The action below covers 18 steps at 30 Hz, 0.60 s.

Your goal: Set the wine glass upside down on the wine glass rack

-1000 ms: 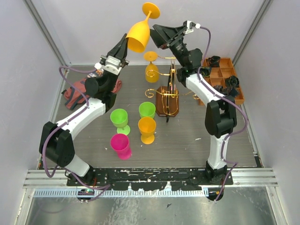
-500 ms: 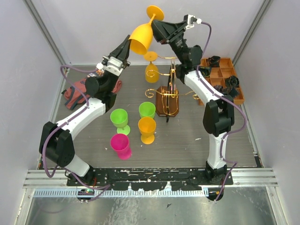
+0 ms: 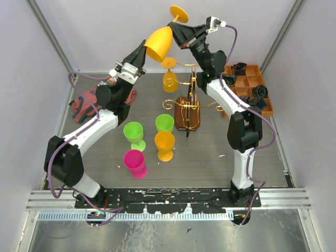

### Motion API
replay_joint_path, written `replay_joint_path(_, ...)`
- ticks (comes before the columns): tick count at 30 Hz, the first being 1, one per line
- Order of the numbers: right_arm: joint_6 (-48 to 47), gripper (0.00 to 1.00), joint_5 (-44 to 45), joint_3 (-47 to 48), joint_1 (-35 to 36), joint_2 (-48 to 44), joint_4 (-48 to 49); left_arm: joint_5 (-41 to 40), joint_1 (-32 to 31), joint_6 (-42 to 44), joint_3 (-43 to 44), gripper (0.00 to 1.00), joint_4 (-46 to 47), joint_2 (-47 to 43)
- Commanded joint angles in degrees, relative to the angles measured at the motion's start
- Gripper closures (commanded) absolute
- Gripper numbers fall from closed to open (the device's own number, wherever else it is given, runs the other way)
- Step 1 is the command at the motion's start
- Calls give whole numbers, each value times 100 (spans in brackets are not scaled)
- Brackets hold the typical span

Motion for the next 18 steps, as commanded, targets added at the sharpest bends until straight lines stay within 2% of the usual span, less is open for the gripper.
replay_joint_path(1,-305,87,-91,187,46,-166,83,98,-50,22,115,88,201,-73)
replay_joint_path(3,-399,94,-104,234,30,-184,-24,257,-63,115,52,77,38,-136)
replay_joint_path(5,-572,99,-157,367,6,-182,-203,343,-76,176,-56,62,-95,-227)
replay_joint_path(6,-686,99,-197,468,-21,-177,-316,364,-85,197,-135,54,-151,-306)
replay_joint_path(8,-901,99,-250,644,-103,-181,-508,364,-94,201,-331,45,-248,-437)
replay_joint_path(10,-1167,99,-288,806,-233,-224,-744,371,-102,212,-553,28,-390,-595)
replay_joint_path(11,-1319,99,-285,839,-319,-254,-875,371,-103,207,-656,24,-473,-698)
replay_joint_path(14,-1871,99,-282,860,-677,-423,-1249,384,-111,259,-988,15,-871,-1013)
replay_joint_path(18,-2883,99,-296,633,-1157,-849,-2293,68,-114,499,-1162,14,-1793,-1428)
